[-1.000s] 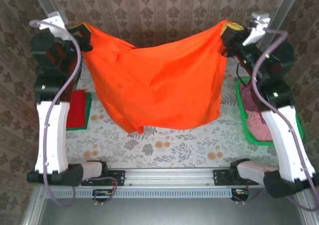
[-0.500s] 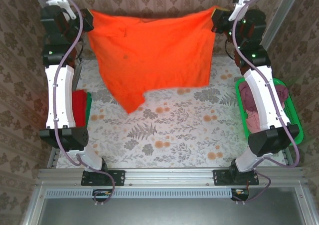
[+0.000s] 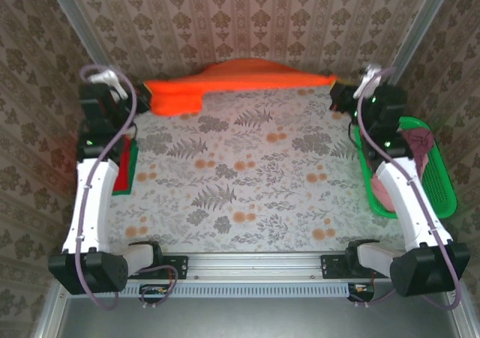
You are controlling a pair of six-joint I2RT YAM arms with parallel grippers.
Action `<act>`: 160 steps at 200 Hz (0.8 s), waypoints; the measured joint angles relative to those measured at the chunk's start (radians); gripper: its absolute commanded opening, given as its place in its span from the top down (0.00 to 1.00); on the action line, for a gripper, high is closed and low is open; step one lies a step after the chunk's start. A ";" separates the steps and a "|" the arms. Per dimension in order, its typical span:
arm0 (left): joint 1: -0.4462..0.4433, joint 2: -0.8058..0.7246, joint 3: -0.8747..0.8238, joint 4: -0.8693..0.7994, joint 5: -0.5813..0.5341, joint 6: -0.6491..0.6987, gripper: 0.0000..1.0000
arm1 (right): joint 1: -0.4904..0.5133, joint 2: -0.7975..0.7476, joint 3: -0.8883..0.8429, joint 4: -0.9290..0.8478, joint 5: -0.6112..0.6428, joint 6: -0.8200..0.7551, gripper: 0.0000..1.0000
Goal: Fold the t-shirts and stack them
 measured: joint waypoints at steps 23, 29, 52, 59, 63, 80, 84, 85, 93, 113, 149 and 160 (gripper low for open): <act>-0.006 -0.014 -0.353 0.017 0.022 -0.085 1.00 | -0.002 -0.040 -0.332 -0.003 -0.020 0.064 1.00; -0.011 -0.007 -0.414 0.015 0.026 -0.102 1.00 | -0.002 -0.034 -0.393 -0.009 -0.024 0.079 1.00; -0.028 0.039 -0.579 0.002 0.037 -0.153 1.00 | -0.002 0.024 -0.550 -0.021 -0.033 0.130 1.00; -0.032 0.056 -0.588 0.000 0.039 -0.158 1.00 | -0.002 0.047 -0.570 -0.019 -0.033 0.143 1.00; -0.032 0.066 -0.589 0.001 0.040 -0.160 1.00 | -0.002 0.059 -0.578 -0.016 -0.032 0.148 1.00; -0.033 0.095 -0.588 0.020 0.044 -0.161 1.00 | -0.002 0.091 -0.589 -0.015 -0.031 0.166 1.00; -0.033 0.098 -0.588 0.021 0.044 -0.161 1.00 | -0.002 0.095 -0.590 -0.016 -0.029 0.169 1.00; -0.033 0.098 -0.588 0.021 0.044 -0.161 1.00 | -0.002 0.095 -0.590 -0.015 -0.029 0.170 1.00; -0.033 0.101 -0.588 0.020 0.043 -0.161 1.00 | -0.002 0.099 -0.590 -0.015 -0.027 0.174 1.00; -0.033 0.094 -0.589 0.005 0.035 -0.160 1.00 | -0.002 0.097 -0.594 -0.015 -0.017 0.184 1.00; -0.033 0.019 -0.602 -0.064 0.025 -0.160 1.00 | -0.002 0.019 -0.623 -0.064 -0.004 0.201 1.00; -0.033 -0.011 -0.612 -0.090 0.025 -0.160 1.00 | -0.002 -0.024 -0.629 -0.092 -0.003 0.204 1.00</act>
